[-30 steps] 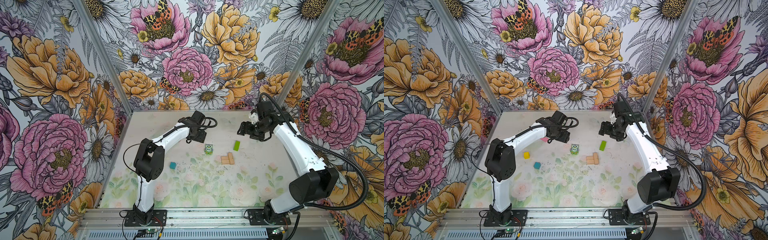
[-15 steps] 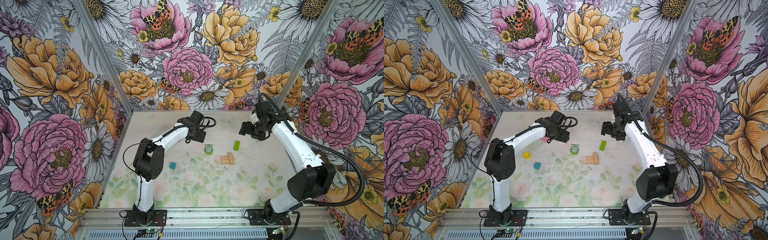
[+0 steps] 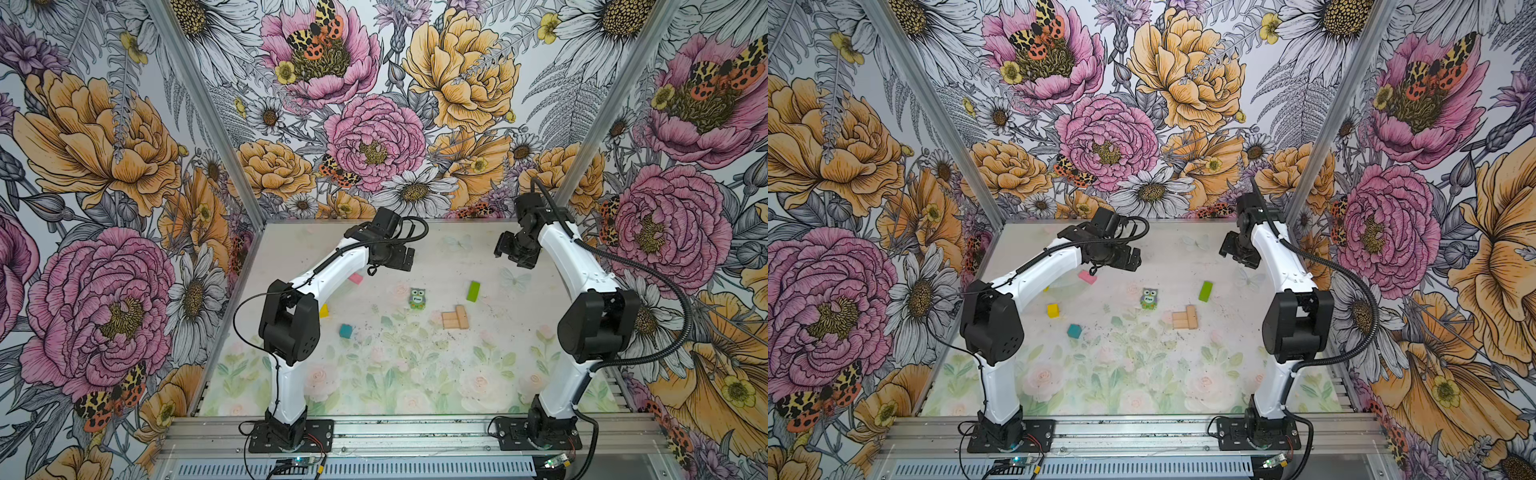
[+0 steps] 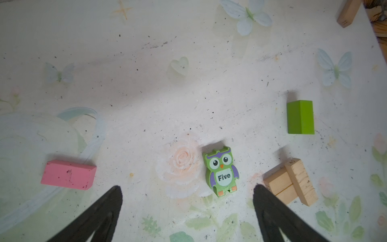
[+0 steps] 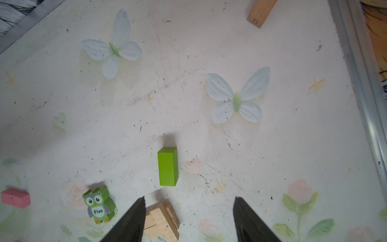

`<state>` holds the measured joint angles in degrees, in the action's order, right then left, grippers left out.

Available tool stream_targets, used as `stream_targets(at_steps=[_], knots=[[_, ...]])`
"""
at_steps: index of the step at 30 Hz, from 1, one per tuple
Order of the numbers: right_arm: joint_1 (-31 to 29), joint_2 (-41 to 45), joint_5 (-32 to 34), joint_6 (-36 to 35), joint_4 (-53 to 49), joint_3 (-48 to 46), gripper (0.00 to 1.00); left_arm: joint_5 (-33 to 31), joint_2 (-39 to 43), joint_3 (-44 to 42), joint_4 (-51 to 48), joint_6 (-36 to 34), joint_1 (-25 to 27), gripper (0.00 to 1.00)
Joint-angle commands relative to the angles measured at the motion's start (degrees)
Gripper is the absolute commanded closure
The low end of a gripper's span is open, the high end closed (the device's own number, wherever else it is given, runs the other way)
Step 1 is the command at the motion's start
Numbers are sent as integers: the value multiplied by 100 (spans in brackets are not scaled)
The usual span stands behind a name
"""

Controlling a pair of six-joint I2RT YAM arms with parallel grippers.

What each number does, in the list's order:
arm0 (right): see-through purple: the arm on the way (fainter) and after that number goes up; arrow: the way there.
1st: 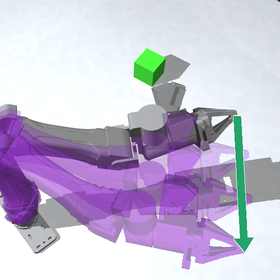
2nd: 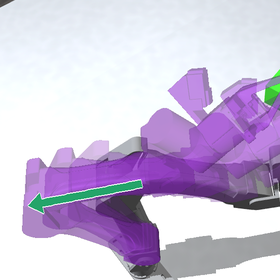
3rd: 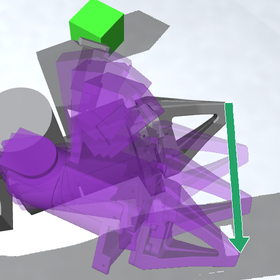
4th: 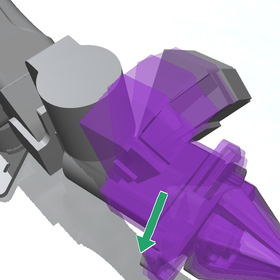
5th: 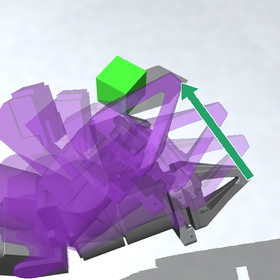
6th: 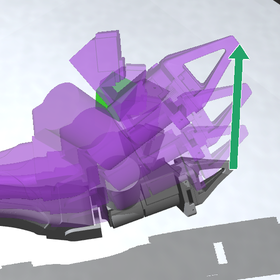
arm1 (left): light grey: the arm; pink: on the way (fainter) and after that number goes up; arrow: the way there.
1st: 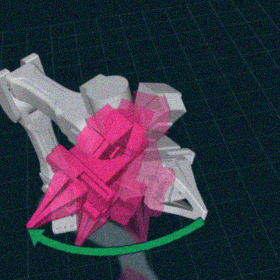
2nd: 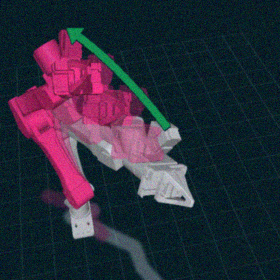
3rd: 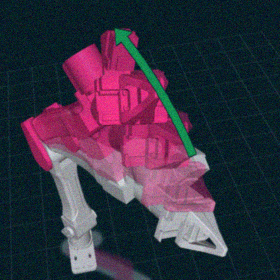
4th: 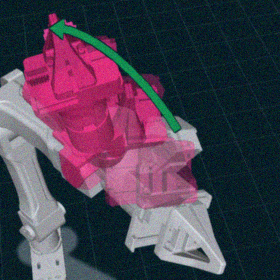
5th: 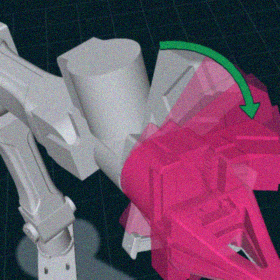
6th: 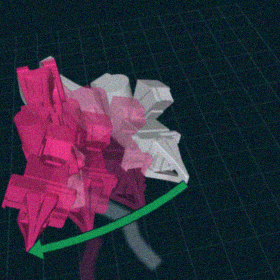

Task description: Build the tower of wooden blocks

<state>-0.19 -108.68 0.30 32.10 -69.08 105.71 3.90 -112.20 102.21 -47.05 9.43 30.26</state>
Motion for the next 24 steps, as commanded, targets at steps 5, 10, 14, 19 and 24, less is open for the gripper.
stream_targets(at_steps=[5,10,14,19,24], knots=[[443,-882,436,235,61,1002,31,375,65,467,127,-70,-124,1],[789,-1523,383,306,57,1699,28,642,-155,688,198,-161,-125,1],[999,-1990,375,387,44,2194,25,786,-339,942,361,-94,-103,1],[1168,-2518,435,528,23,2789,21,879,-680,1415,355,-18,-97,1],[1205,-2966,325,725,0,3333,20,937,-902,1696,359,110,-134,1]])
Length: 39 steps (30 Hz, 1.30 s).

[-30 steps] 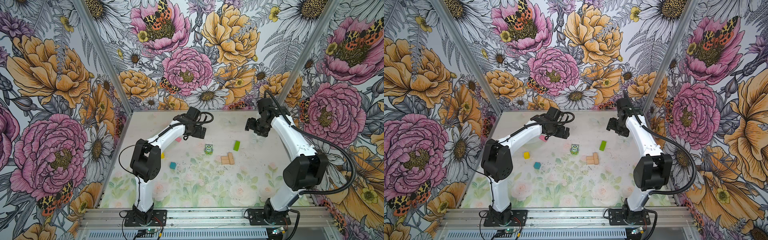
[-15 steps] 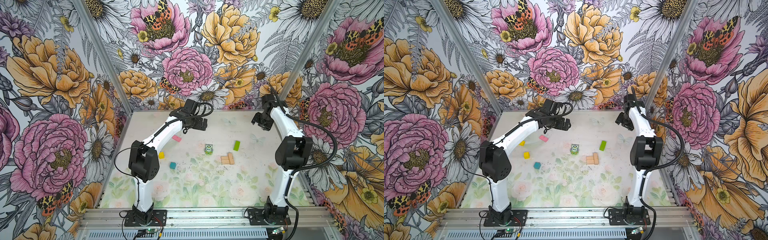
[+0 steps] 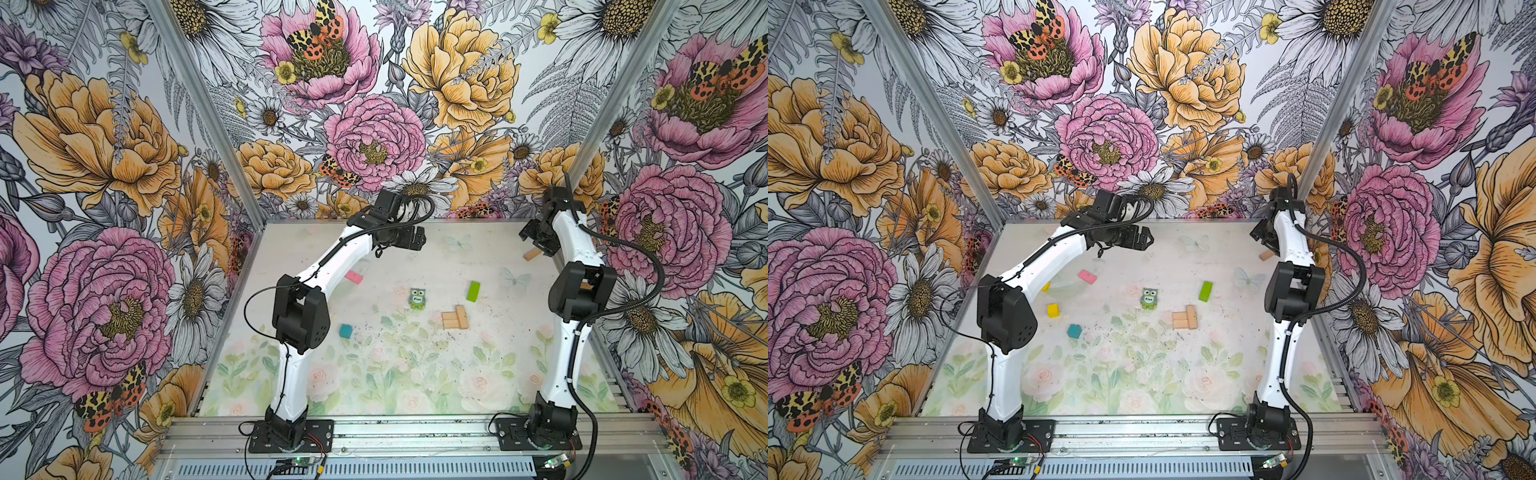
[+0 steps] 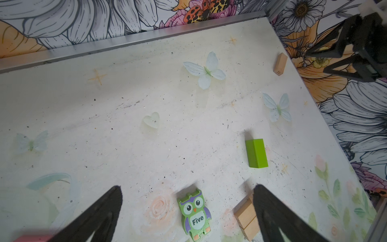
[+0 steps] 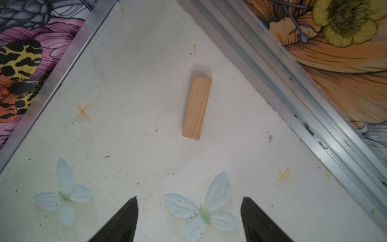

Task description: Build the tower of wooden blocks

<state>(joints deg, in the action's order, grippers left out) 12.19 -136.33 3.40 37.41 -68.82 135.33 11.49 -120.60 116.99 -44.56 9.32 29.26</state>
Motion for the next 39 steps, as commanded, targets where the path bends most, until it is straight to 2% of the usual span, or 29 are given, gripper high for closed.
stream_targets(at_steps=[1,5,13,29,39], knots=[[-41,-300,-30,222,-51,509,20,179,-91,251,106,142,-34,1],[-41,-562,-32,647,-188,734,22,265,-179,332,109,269,-102,1],[-28,-861,18,920,-246,846,31,428,-256,356,102,383,-267,1],[31,-1446,167,1391,-276,1320,30,757,-311,171,108,504,-614,1],[-19,-1554,449,1752,-223,1479,35,820,-320,155,109,623,-694,1]])
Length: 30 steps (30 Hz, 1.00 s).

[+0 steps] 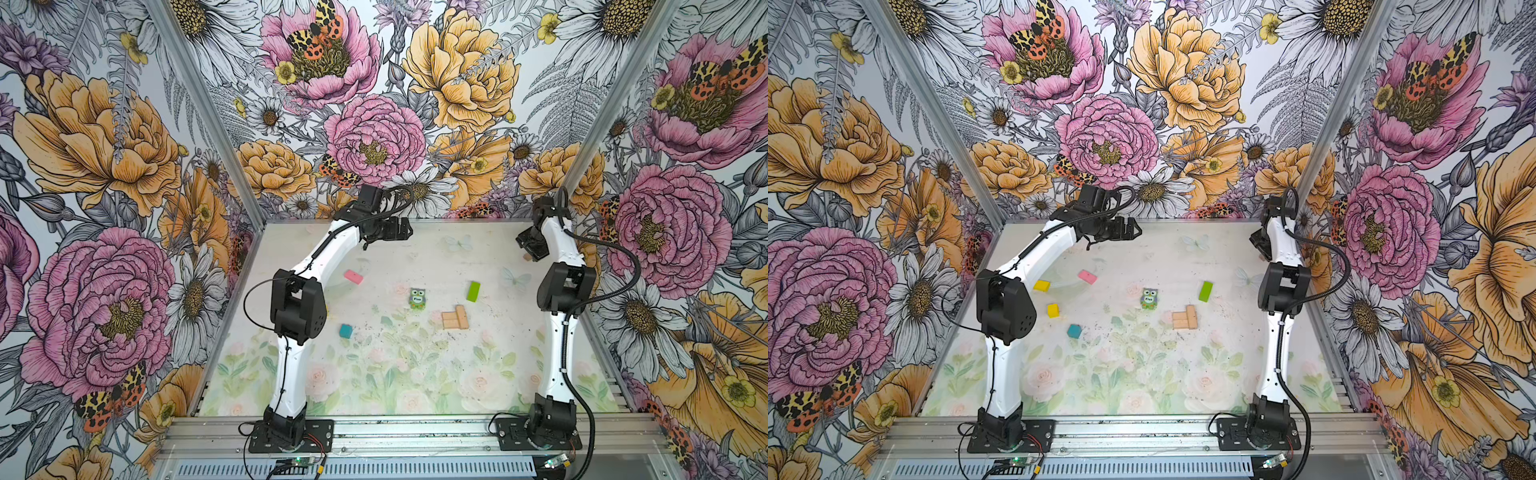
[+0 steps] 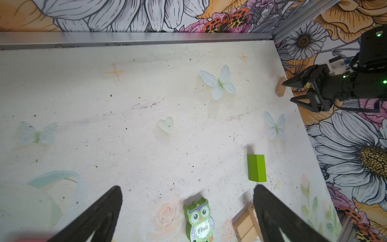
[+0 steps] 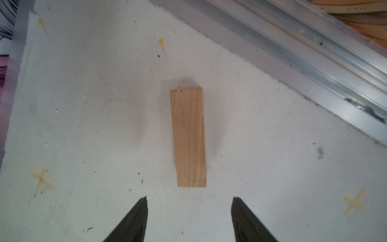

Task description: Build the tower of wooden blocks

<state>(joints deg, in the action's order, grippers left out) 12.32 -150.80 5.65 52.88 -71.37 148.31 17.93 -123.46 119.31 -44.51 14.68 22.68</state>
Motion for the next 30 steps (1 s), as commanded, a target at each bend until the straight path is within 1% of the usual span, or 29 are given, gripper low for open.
stream_targets(at_steps=[1,4,7,10,14,17,20,24,30], knots=[[-43,-100,254,232,11,176,36,161,-28,-94,101,101,-26,1],[-79,-66,393,396,-170,134,36,119,6,-174,102,114,-35,1],[-129,-46,502,434,-184,69,36,122,25,-223,103,122,-35,1],[-142,-55,560,656,-183,58,36,145,49,-254,103,104,-38,1],[-155,-96,509,1032,-183,66,35,174,110,-357,108,97,-87,1],[-183,-57,446,1245,-181,-41,38,211,194,-484,107,75,-139,1],[-259,-46,357,1239,-56,-74,38,176,299,-633,105,11,-200,1],[-292,-87,482,1321,3,-75,36,317,352,-703,101,-53,-279,1],[-203,12,519,1085,106,-136,35,372,503,-813,149,-118,-452,1]])
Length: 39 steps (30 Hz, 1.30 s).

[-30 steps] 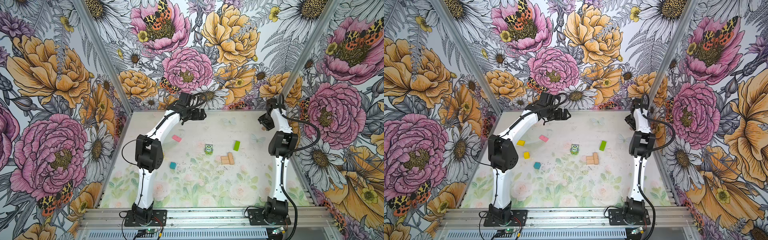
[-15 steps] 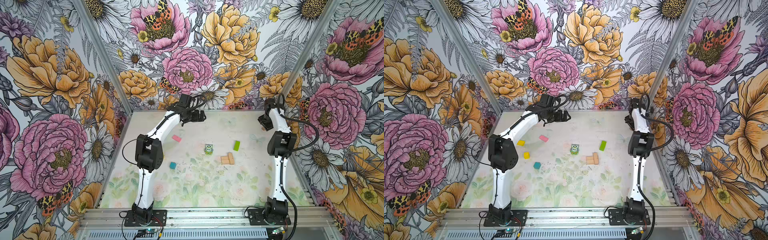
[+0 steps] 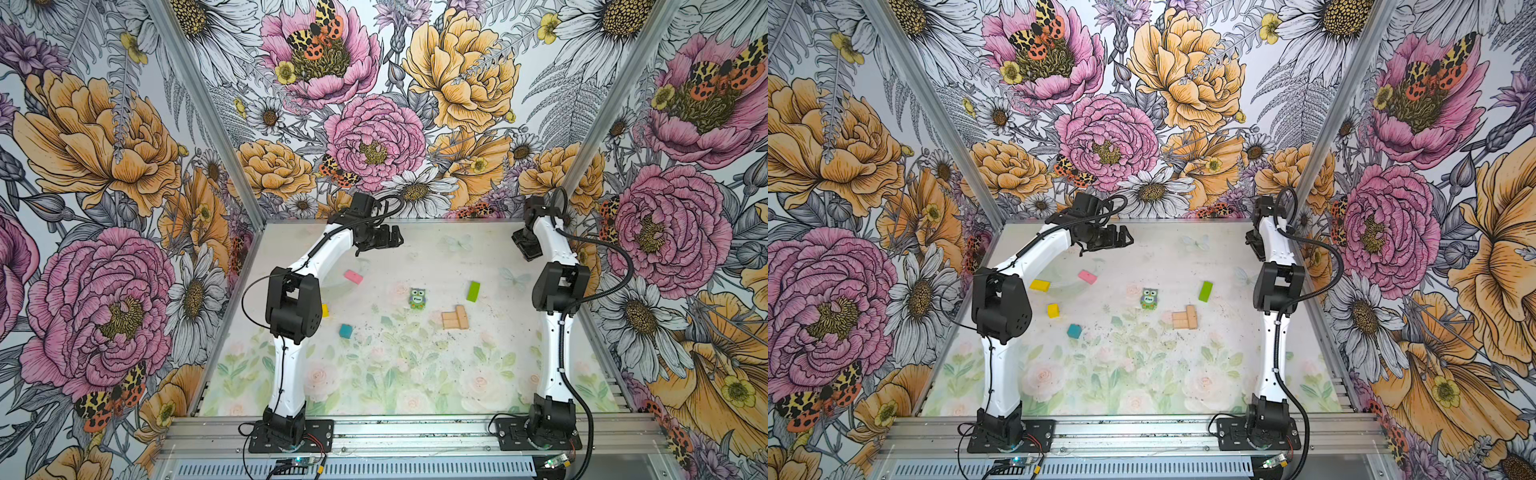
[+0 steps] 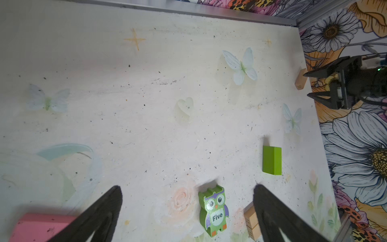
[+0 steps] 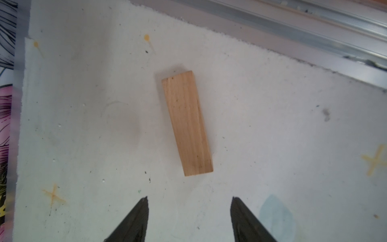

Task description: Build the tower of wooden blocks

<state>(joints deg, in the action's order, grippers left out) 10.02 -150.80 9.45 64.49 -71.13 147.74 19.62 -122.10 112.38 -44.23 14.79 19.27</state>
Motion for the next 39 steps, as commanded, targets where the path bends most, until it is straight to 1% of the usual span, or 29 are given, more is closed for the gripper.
stream_targets(at_steps=[1,3,5,8,11,15,19,23,26,29,33,39], knots=[[26,48,169,-76,91,-128,35,243,397,-166,164,-120,-128,1],[26,43,146,-146,162,-141,35,327,408,-199,200,-54,-193,1],[5,16,57,-168,235,-140,35,474,379,-137,190,0,-235,1],[-111,48,-9,-181,372,-125,35,534,317,25,194,64,-244,1],[-246,120,268,-219,407,-42,35,575,260,189,179,107,-251,1],[-109,95,164,-21,408,-170,36,527,298,229,178,182,-257,1],[-71,68,118,249,408,-231,37,322,489,-72,194,101,-188,1],[-8,155,84,655,408,-496,38,200,617,-340,205,83,-129,1],[48,160,19,677,407,-480,38,115,661,-451,242,84,-81,1],[71,190,-1,707,388,-517,38,129,674,-538,277,99,-59,1],[79,366,289,945,346,-729,37,211,720,-831,485,175,-77,1],[158,302,376,986,350,-493,37,393,742,-1159,714,257,-205,1]])
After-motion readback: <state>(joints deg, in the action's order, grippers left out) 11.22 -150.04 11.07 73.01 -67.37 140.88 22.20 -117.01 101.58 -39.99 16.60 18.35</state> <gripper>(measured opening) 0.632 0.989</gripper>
